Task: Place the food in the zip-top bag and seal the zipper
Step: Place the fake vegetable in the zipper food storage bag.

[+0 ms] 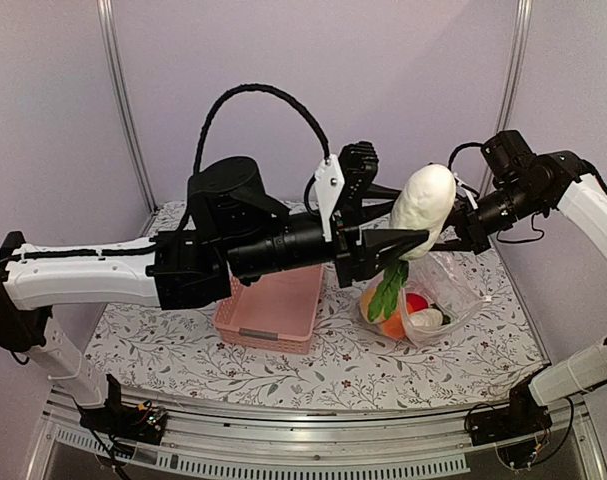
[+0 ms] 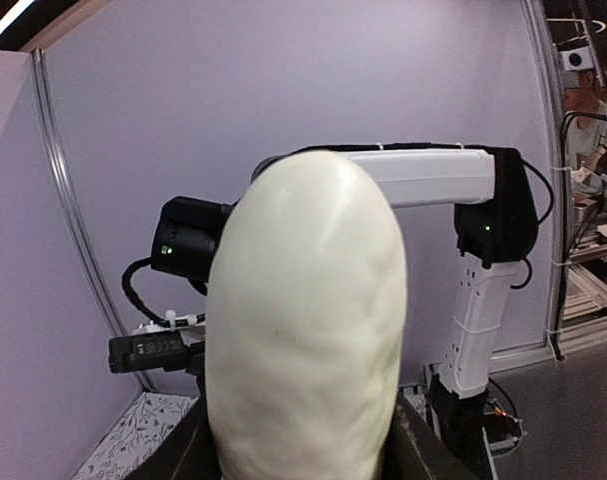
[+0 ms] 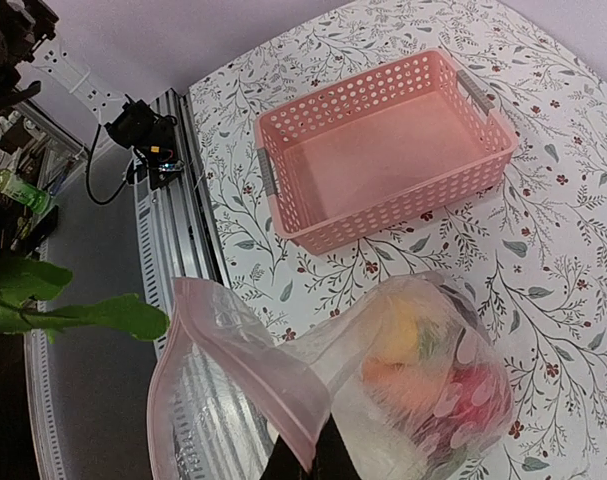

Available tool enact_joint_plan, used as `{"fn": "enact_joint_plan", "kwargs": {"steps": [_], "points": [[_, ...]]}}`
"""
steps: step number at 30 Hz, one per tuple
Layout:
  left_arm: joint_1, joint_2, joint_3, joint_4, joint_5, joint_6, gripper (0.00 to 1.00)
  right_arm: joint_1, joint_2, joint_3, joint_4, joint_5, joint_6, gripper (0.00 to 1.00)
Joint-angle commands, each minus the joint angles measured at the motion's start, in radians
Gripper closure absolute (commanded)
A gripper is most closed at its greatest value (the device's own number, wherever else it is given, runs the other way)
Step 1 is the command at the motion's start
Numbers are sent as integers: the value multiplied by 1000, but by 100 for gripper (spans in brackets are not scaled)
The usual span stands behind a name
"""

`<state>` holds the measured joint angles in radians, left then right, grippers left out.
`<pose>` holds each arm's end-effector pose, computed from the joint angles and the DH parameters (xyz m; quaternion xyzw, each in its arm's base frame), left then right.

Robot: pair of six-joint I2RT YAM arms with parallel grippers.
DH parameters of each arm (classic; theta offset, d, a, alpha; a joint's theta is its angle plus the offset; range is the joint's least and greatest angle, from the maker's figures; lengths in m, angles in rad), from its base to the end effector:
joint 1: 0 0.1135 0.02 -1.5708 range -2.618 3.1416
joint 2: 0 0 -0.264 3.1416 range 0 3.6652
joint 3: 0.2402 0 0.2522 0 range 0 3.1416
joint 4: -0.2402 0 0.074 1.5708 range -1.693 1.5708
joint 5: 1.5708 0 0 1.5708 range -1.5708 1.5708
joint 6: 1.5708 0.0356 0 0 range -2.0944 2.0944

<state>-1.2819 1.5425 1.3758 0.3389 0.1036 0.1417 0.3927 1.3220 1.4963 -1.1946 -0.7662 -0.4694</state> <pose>0.1024 -0.3575 0.4147 0.4499 0.4608 -0.4405 0.6254 0.2104 0.1139 0.3860 -0.4652 0.7685 0.3498 0.2657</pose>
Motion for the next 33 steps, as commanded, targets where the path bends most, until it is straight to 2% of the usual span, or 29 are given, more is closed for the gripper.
{"fn": "enact_joint_plan", "kwargs": {"steps": [1, 10, 18, 25, 29, 33], "points": [[-40, 93, 86, 56, 72, 105, 70, 8, 19, 30, -9, -31, -7, 100], [-50, 219, 174, 90, 143, 121, 70, 9, 32, 35, -9, -40, -5, 100], [-30, 326, 175, 142, 88, 235, 71, 8, 37, 38, -10, -56, -5, 100], [17, 381, 129, 177, 74, 235, 70, 8, 33, 49, -12, -46, -6, 100], [26, 379, 71, 212, 26, 232, 60, 8, 27, 35, -8, -40, -5, 100], [22, 363, 40, 220, -50, 219, 34, 8, 25, 33, -3, -34, -5, 100]]}}
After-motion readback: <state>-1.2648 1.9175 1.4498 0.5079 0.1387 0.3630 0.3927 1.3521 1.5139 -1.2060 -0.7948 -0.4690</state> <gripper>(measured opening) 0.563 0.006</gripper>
